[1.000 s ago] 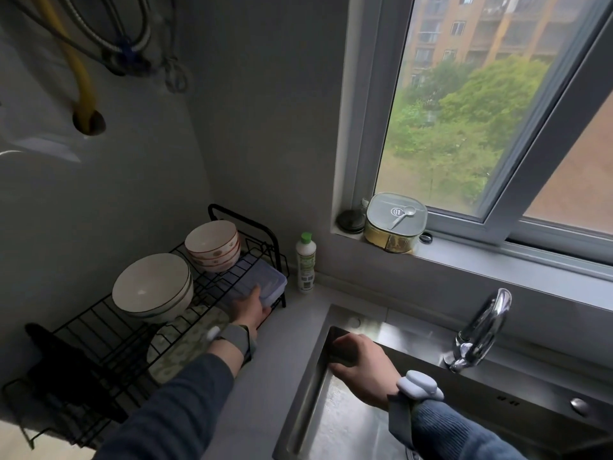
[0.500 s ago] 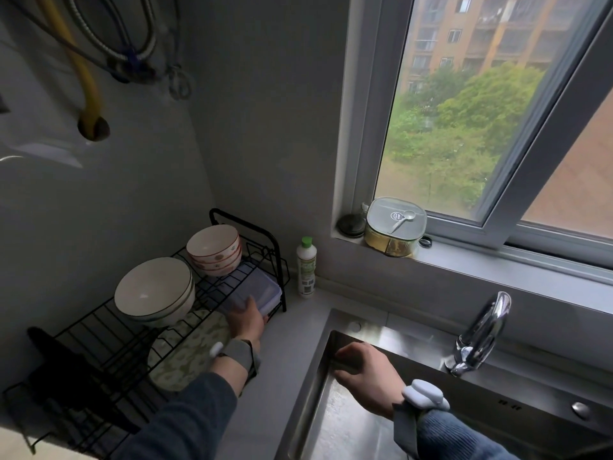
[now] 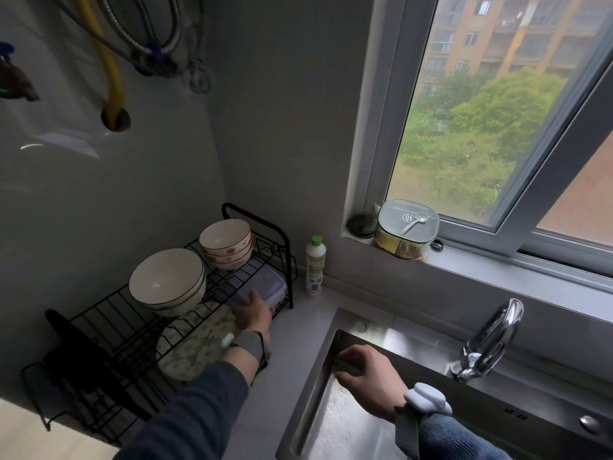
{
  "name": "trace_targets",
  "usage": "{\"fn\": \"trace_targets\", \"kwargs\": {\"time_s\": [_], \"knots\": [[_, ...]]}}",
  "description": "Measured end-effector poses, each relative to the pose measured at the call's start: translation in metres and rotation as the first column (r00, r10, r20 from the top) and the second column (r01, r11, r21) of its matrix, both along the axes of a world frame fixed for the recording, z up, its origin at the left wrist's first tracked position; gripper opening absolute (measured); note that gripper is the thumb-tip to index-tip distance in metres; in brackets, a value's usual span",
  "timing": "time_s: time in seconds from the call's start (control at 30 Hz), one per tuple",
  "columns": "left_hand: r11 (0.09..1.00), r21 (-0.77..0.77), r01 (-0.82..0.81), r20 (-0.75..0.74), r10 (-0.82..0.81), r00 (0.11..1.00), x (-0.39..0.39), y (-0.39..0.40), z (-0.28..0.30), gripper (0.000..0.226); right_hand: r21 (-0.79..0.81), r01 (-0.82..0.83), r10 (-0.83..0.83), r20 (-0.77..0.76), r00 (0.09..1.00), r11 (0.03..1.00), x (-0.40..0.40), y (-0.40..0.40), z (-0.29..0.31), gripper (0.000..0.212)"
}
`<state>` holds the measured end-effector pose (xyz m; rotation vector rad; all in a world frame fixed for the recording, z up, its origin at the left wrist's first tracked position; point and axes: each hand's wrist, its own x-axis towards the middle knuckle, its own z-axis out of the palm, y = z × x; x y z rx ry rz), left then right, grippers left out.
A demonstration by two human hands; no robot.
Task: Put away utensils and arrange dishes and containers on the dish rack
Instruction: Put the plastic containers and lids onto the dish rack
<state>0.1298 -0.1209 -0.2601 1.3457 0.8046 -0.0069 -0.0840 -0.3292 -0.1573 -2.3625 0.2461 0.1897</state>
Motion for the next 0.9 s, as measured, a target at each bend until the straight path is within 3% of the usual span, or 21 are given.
{"fn": "trace_targets", "kwargs": {"time_s": [0.1, 0.2, 0.27, 0.37, 0.43, 0.57, 0.67, 0.83, 0.9], "knots": [[1.0, -0.021, -0.01, 0.029, 0.01, 1.0, 0.0, -0.009, 0.009, 0.088, 0.006, 0.015, -0.015, 0.003, 1.0, 1.0, -0.002, -0.002, 0.003, 0.014], [0.999, 0.029, -0.032, 0.01, 0.032, 0.999, 0.019, -0.004, -0.023, 0.116, 0.007, 0.013, -0.013, 0.003, 1.0, 1.0, -0.004, -0.003, 0.004, 0.013], [0.999, 0.035, -0.039, -0.024, 0.039, 0.999, 0.029, -0.003, -0.039, 0.122, 0.005, 0.02, -0.02, -0.002, 1.0, 1.0, -0.006, -0.004, 0.005, 0.013], [0.994, 0.108, 0.033, -0.06, -0.027, 0.998, -0.001, -0.011, 0.031, 0.101, -0.004, 0.022, -0.022, 0.002, 1.0, 1.0, -0.008, -0.004, 0.006, 0.015], [0.984, 0.169, 0.06, -0.06, -0.05, 0.997, -0.002, -0.013, 0.034, 0.086, 0.0, 0.024, -0.024, 0.001, 1.0, 1.0, -0.009, -0.002, 0.007, 0.015], [0.978, 0.19, 0.09, -0.102, -0.071, 0.992, 0.012, -0.014, 0.03, 0.103, 0.007, 0.028, -0.028, 0.001, 1.0, 1.0, -0.011, 0.001, 0.008, 0.014], [0.968, 0.224, 0.109, -0.107, -0.087, 0.99, 0.016, -0.019, 0.044, 0.074, 0.01, 0.035, -0.035, 0.004, 0.999, 0.999, -0.012, -0.001, 0.009, 0.014], [0.976, 0.203, 0.084, -0.111, -0.062, 0.992, 0.008, -0.021, 0.054, 0.071, 0.002, 0.038, -0.038, 0.003, 0.999, 0.999, -0.012, -0.003, 0.008, 0.013], [0.983, 0.163, 0.08, -0.064, -0.071, 0.995, 0.014, -0.018, 0.044, 0.08, 0.001, 0.037, -0.037, -0.003, 0.999, 0.999, -0.013, -0.004, 0.007, 0.012]]}}
